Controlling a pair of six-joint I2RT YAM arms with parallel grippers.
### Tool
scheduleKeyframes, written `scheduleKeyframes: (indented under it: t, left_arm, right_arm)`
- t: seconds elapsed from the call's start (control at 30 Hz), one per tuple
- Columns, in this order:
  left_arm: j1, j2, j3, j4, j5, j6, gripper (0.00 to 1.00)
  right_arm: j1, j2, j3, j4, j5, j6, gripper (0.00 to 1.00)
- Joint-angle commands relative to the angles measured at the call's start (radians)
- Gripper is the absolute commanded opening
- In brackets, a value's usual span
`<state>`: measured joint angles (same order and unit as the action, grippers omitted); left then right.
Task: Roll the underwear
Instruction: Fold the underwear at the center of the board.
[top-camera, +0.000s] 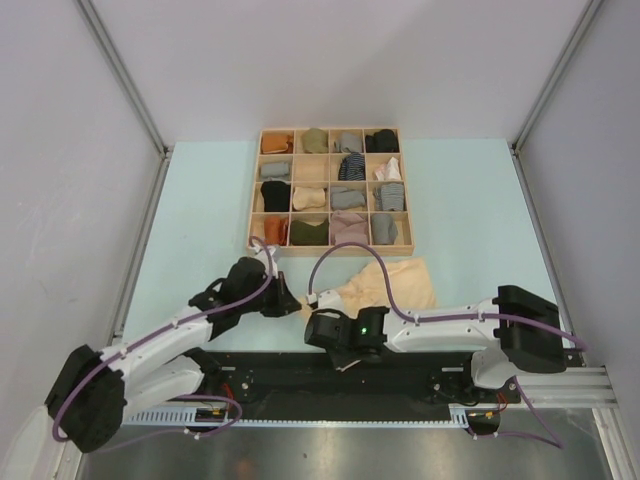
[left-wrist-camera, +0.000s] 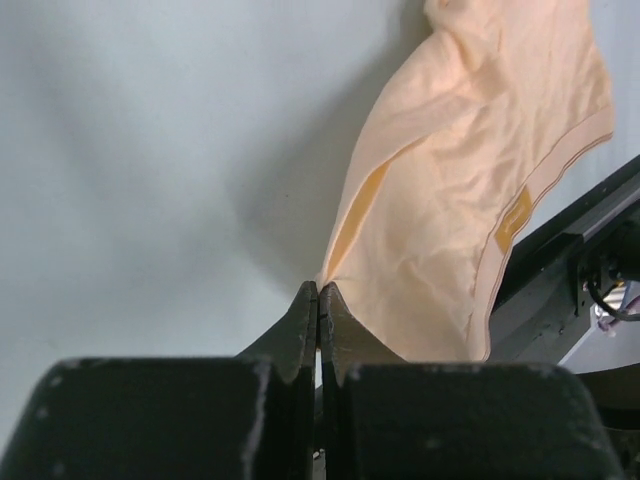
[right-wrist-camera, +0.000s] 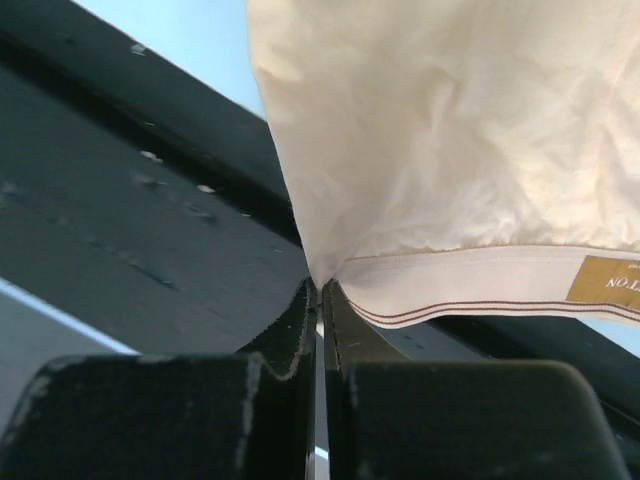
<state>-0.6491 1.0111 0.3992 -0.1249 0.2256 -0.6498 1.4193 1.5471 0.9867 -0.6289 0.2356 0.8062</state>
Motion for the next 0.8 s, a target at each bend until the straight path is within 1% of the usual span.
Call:
scheduleKeyframes:
  t: [0.0,0.07,0.13,0.23,0.3,0.37,0.5,0.6,0.63,0.67,0.7,0.73,0.77]
  left_arm:
    - [0.051,-0.109,0.018,-0.117,-0.014,0.010,0.00]
    - [0.068,-0.120,0.026,-0.148,0.012,0.027,0.01]
    - [0.095,-0.089,0.030,-0.144,0.040,0.033,0.00]
    - [0.101,-0.033,0.036,-0.090,0.092,0.009,0.01]
    - [0.098,-0.005,0.049,0.002,0.148,-0.042,0.00]
    - [0.083,0.007,0.081,0.042,0.135,-0.062,0.00]
    - [0.016,0.067,0.211,0.076,0.093,-0.080,0.00]
    - [-0.046,0.188,0.309,0.120,0.095,-0.088,0.00]
    - [-0.056,0.254,0.335,0.120,0.104,-0.090,0.00]
    - [-0.082,0.292,0.387,0.154,0.110,-0.088,0.01]
    - [-0.096,0.325,0.414,0.168,0.110,-0.088,0.00]
    - [-0.107,0.389,0.438,0.175,0.112,-0.088,0.00]
    - [-0.127,0.420,0.490,0.180,0.116,-0.085,0.00]
  right_arm:
    - [0.000,-0.008,0.055,0.077,-0.044,-0.012,0.00]
    - [-0.013,-0.028,0.055,0.078,-0.048,-0.007,0.00]
    - [-0.034,-0.044,0.055,0.046,-0.047,0.010,0.00]
    - [-0.085,-0.073,0.053,-0.033,-0.027,0.018,0.00]
    - [-0.121,-0.096,0.050,-0.072,0.001,0.018,0.00]
    - [-0.151,-0.108,0.040,-0.121,0.014,0.011,0.00]
    - [-0.239,-0.168,0.020,-0.198,0.024,0.007,0.00]
    - [-0.296,-0.217,0.003,-0.277,0.025,0.011,0.00]
    - [-0.316,-0.228,-0.006,-0.290,0.016,0.014,0.00]
    - [-0.335,-0.242,-0.023,-0.299,0.013,0.014,0.00]
    - [-0.364,-0.266,-0.034,-0.316,0.007,0.016,0.00]
    - [-0.381,-0.280,-0.042,-0.321,0.004,0.017,0.00]
    - [-0.394,-0.292,-0.060,-0.327,-0.002,0.017,0.00]
